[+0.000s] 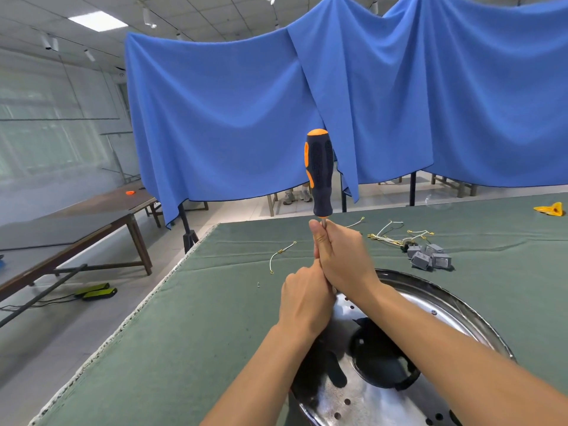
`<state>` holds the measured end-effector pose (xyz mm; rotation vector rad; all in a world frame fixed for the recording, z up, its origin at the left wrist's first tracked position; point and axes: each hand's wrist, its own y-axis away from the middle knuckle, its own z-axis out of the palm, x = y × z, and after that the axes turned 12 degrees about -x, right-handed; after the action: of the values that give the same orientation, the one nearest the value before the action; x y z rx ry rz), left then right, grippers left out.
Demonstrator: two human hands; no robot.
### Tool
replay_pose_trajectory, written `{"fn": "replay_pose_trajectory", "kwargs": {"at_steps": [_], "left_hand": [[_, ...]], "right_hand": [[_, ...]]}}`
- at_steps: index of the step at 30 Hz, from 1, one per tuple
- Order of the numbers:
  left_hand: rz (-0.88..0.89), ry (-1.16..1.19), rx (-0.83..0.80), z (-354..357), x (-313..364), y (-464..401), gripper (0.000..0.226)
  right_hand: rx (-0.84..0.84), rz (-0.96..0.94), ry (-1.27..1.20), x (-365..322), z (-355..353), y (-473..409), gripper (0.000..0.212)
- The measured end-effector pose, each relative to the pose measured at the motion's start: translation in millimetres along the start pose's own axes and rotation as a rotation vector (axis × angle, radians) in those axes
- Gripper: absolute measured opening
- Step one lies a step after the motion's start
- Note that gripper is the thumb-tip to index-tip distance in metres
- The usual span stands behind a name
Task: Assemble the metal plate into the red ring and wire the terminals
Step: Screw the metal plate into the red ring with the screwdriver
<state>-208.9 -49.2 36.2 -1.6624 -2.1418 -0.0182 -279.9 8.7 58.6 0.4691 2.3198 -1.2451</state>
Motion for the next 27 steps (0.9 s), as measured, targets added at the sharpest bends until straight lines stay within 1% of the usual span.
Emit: {"fn": "replay_pose_trajectory", "kwargs": {"at_steps": [4, 7, 8, 10, 12, 14, 17, 20, 24, 25, 27], "left_hand": [[-0.012, 0.051, 0.010, 3, -3, -2, 0.012], [-0.023, 0.072, 0.002, 6, -5, -3, 0.007], [-0.029, 0.081, -0.001, 7, -6, -3, 0.008], [-0.039, 0.129, -0.024, 7, -7, -5, 0.013], [-0.051, 0.185, -0.044, 8, -7, -8, 0.016], [-0.053, 0.204, -0.022, 9, -8, -9, 0.013], [-0.041, 0.253, 0.053, 9, -5, -4, 0.004], [-0.033, 0.420, 0.050, 1, -2, 0, 0.010], [-0.084, 0.906, 0.068, -24, 3, -2, 0.025], [-0.105, 0.977, 0.070, -31, 3, -4, 0.025], [-0.134, 0.980, 0.075, -42, 2, -6, 0.022]], "right_hand": [[0.004, 0.052, -0.036, 4, 1, -2, 0.043], [-0.011, 0.065, -0.038, -1, -2, -2, 0.043], [0.019, 0.033, -0.031, -6, -4, -2, 0.044], [0.147, -0.074, -0.033, -18, -11, -4, 0.049], [0.243, -0.122, -0.052, -25, -16, -8, 0.053], [0.262, -0.077, -0.093, -26, -18, -7, 0.055], [0.262, 0.069, -0.167, -13, -23, -6, 0.057], [0.301, 0.183, -0.207, 1, -29, -8, 0.056], [0.260, 0.270, -0.192, 20, -35, -5, 0.060], [0.254, 0.279, -0.193, 24, -36, -3, 0.060], [0.277, 0.304, -0.221, 27, -37, 0, 0.061]]}}
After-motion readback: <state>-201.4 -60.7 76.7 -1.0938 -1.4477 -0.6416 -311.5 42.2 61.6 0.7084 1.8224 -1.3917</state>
